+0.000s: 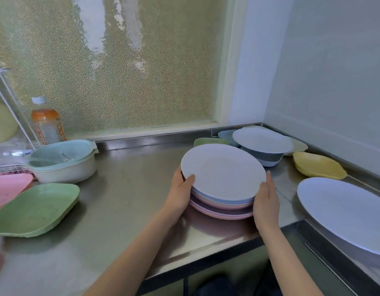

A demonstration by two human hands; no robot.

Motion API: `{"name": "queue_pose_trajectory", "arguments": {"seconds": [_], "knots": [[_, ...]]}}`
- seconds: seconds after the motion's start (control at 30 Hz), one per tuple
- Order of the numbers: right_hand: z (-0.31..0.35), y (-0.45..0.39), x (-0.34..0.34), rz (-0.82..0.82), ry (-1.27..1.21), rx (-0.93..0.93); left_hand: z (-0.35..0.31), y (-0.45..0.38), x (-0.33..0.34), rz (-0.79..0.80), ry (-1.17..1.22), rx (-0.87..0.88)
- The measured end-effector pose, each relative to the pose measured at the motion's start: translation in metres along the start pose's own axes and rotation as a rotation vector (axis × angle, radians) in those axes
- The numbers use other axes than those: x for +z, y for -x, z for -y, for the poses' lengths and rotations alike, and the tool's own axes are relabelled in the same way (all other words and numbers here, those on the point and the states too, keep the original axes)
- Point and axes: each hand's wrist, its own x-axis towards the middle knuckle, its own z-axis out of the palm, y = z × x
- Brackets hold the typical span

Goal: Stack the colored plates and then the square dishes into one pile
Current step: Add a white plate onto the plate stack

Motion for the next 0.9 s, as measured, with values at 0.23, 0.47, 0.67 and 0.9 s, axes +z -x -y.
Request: {"name": "queue_pose_trajectory", "arguments": {"seconds": [0.23,0.47,0.67,0.9], "knots": [[-0.007,-0.033,-0.020,-0.044,0.047,0.012,-0.008,-0.037,0.004,0.047,-0.102,-0.083],[-0.006,-0.047,-0.027,-0.036,0.017,0.056,-0.010,-0.098,0.029,0.060,-0.137,-0.074],[-0.004,-0.049,-0.026,-0.042,-0.016,0.024,-0.002,-0.105,0.040,-0.049,0.060,-0.079],[-0.005,-0.054,-0.025,-0.102,0.006,0.052,0.003,-0.102,0.044,-0.096,0.039,-0.076]]}}
